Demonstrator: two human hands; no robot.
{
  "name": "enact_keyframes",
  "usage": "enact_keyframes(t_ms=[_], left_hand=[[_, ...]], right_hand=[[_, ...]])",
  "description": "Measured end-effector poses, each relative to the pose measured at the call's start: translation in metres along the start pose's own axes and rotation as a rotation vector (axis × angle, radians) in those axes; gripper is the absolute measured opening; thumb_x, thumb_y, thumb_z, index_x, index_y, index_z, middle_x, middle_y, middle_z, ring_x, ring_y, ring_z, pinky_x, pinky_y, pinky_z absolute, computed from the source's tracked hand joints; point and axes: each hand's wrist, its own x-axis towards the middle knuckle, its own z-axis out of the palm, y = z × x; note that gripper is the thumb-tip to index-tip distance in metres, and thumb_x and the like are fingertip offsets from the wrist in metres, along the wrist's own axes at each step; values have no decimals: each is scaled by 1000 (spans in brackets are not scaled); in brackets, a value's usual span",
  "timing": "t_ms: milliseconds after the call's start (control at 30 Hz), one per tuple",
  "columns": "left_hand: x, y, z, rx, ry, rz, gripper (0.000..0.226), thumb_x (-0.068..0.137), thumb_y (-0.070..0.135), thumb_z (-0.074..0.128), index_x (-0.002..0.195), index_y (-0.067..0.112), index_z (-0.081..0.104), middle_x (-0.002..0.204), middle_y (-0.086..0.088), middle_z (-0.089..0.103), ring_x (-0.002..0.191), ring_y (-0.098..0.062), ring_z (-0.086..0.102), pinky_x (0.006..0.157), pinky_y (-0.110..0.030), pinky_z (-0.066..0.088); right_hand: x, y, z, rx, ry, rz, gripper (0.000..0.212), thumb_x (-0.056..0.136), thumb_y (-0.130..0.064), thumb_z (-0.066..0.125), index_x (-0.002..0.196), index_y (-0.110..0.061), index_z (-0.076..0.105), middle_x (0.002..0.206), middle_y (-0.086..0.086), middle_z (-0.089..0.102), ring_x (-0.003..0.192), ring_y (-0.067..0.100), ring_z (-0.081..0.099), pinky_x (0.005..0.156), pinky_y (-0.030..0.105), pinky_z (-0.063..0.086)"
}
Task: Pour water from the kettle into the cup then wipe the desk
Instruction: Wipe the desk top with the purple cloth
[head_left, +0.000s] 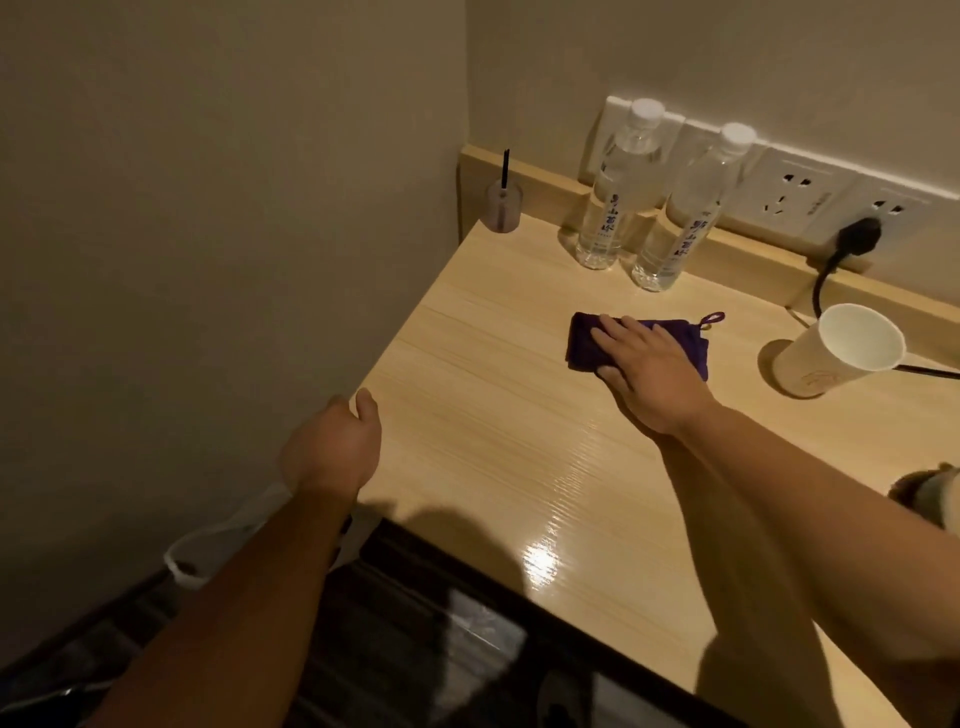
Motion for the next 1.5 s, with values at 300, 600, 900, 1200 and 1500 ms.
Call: enact_keyframes(t_ms=[300,600,900,1200,1500], left_hand=[[-10,7,-14,5,-47,16,69,101,51,17,124,1,57,122,-27,60,107,-44,57,87,-47,44],[-41,15,-20,45,-91,106,73,100,54,21,150,2,21,157,-22,23,143,-38,22,116,-51,18],[-133,82,16,90,-185,382,68,101,50,20,155,10,9,163,-11,-5,149,-27,-11,117,-50,-10],[-142,88,26,140,-66,404,67,101,47,25,153,7,20,162,-14,9,149,-28,0,119,-49,-3],[-141,88,26,117,-58,398,66,100,47,26,152,6,24,162,-14,12,149,-28,3,119,-49,-1]], right_hand=[[-218,-77,36,86,-58,48,52,98,-46,29,142,-22,42,151,-3,34,140,20,32,114,39,16],[-291,-123,24,382,-109,181,54,93,-59,27,138,-36,44,147,-20,36,137,1,31,112,20,16],[-269,-55,-87,1549,148,898,29,97,-32,46,110,-12,62,104,18,68,93,35,63,85,49,49],[-127,53,-44,21,104,222,45,99,-28,44,143,-21,39,152,3,38,138,27,34,112,44,25],[-143,58,1,23,9,203,50,101,-35,35,149,-23,28,157,-2,27,145,23,18,118,43,9]])
